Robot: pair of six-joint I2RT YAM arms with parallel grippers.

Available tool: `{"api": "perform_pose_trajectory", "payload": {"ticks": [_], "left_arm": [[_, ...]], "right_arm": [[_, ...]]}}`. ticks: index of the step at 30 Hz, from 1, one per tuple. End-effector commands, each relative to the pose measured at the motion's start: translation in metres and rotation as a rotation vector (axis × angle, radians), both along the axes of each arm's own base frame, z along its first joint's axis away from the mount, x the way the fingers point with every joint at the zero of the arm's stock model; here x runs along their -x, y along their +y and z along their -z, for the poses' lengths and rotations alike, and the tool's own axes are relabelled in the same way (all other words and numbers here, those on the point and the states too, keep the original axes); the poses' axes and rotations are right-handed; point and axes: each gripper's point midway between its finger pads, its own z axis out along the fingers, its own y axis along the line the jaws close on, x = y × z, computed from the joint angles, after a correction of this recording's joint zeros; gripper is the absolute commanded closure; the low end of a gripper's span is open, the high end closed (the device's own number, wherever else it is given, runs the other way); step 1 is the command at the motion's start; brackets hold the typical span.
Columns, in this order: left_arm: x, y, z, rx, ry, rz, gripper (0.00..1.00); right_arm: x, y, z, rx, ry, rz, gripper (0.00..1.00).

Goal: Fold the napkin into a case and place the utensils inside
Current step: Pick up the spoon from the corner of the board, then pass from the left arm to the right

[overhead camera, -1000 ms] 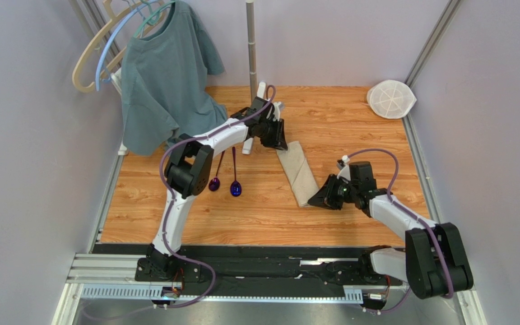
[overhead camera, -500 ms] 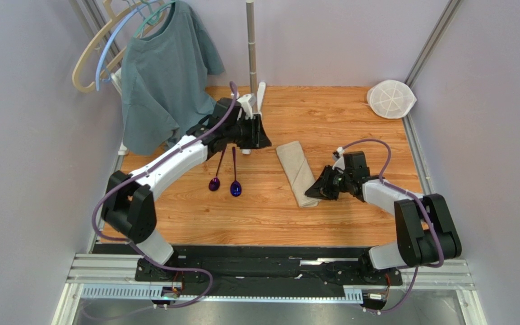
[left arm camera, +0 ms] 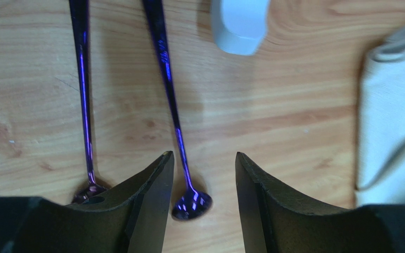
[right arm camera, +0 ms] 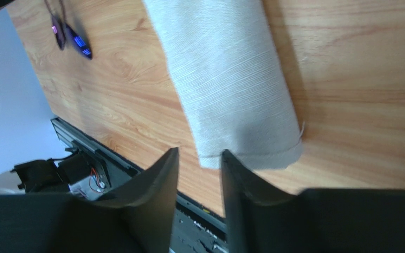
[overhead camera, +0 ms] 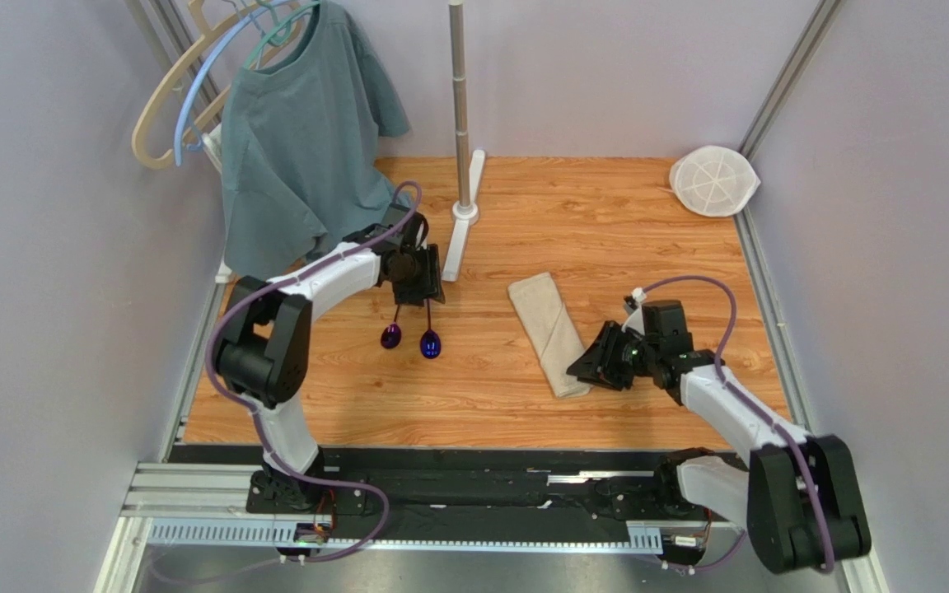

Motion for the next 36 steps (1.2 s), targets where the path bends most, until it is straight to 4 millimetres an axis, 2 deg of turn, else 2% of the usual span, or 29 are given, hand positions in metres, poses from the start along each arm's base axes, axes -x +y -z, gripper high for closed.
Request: {"api": "perform_pose_trajectory", "payload": {"ticks": [1, 2, 3, 6, 8, 9, 11, 12, 14, 15, 16, 17, 18, 19, 20, 21, 22, 24, 26, 27, 28, 34, 36], "left_arm": [[0.002, 0.012, 0.018, -0.146, 0.058, -0.008, 0.44], [0.003, 0.01, 0.021, -0.153, 0.063, -0.012, 0.44], [0.004, 0.008, 0.028, -0.162, 0.073, -0.014, 0.44], [0.005, 0.009, 0.043, -0.217, 0.098, -0.027, 0.49], [0.006, 0.004, 0.047, -0.217, 0.107, -0.018, 0.55], [0.006, 0.002, 0.05, -0.216, 0.107, -0.017, 0.68], [0.009, -0.002, 0.053, -0.192, 0.115, -0.012, 0.84], [0.005, -0.005, 0.049, -0.174, 0.091, -0.015, 0.98], [0.013, -0.012, 0.042, -0.126, 0.1, 0.012, 1.0], [0.007, -0.019, 0.019, -0.068, 0.024, 0.032, 1.0], [0.013, -0.031, 0.004, 0.015, 0.005, 0.076, 1.0], [0.028, -0.036, 0.002, 0.076, 0.004, 0.117, 1.0], [0.021, -0.055, -0.041, 0.213, -0.144, 0.181, 1.0], [0.043, -0.077, -0.064, 0.377, -0.142, 0.306, 1.0], [0.061, -0.084, -0.071, 0.464, -0.132, 0.367, 1.0], [0.068, -0.093, -0.102, 0.57, -0.186, 0.414, 1.0], [0.089, -0.097, -0.106, 0.642, -0.146, 0.47, 1.0], [0.104, -0.096, -0.124, 0.685, -0.161, 0.478, 1.0], [0.116, -0.096, -0.125, 0.692, -0.177, 0.492, 1.0], [0.121, -0.096, -0.135, 0.714, -0.203, 0.495, 1.0], [0.127, -0.096, -0.129, 0.715, -0.191, 0.485, 1.0], [0.147, -0.11, -0.131, 0.765, -0.158, 0.523, 1.0], [0.154, -0.116, -0.132, 0.777, -0.157, 0.547, 1.0]], "right_arm": [[-0.007, -0.006, -0.06, 0.047, -0.17, -0.028, 0.55], [-0.01, -0.006, -0.073, 0.046, -0.205, -0.029, 0.47], [-0.009, -0.006, -0.082, 0.042, -0.224, -0.032, 0.44], [-0.011, -0.004, -0.103, 0.026, -0.27, -0.043, 0.43], [-0.012, -0.004, -0.107, 0.028, -0.277, -0.047, 0.43], [-0.015, -0.003, -0.11, 0.026, -0.286, -0.045, 0.43], [-0.021, -0.001, -0.11, 0.019, -0.29, -0.047, 0.43], [-0.024, 0.002, -0.109, 0.013, -0.286, -0.052, 0.42], [-0.03, 0.009, -0.11, -0.006, -0.297, -0.078, 0.37], [-0.036, 0.016, -0.107, -0.004, -0.297, -0.104, 0.33], [-0.038, 0.024, -0.112, -0.027, -0.314, -0.139, 0.29], [-0.038, 0.033, -0.114, -0.059, -0.324, -0.184, 0.24], [-0.042, 0.049, -0.116, -0.101, -0.347, -0.246, 0.23], [-0.044, 0.058, -0.123, -0.127, -0.366, -0.279, 0.23], [-0.049, 0.064, -0.124, -0.12, -0.377, -0.291, 0.22], [-0.052, 0.067, -0.124, -0.114, -0.375, -0.288, 0.22], [-0.056, 0.073, -0.124, -0.121, -0.364, -0.287, 0.22], [-0.064, 0.081, -0.138, -0.165, -0.382, -0.242, 0.22], [-0.067, 0.09, -0.148, -0.182, -0.398, -0.23, 0.22], [-0.064, 0.098, -0.152, -0.191, -0.409, -0.249, 0.22], [-0.065, 0.102, -0.154, -0.179, -0.42, -0.249, 0.22], [-0.058, 0.125, -0.177, -0.189, -0.527, -0.289, 0.22], [-0.06, 0.13, -0.176, -0.181, -0.528, -0.291, 0.23]]}}
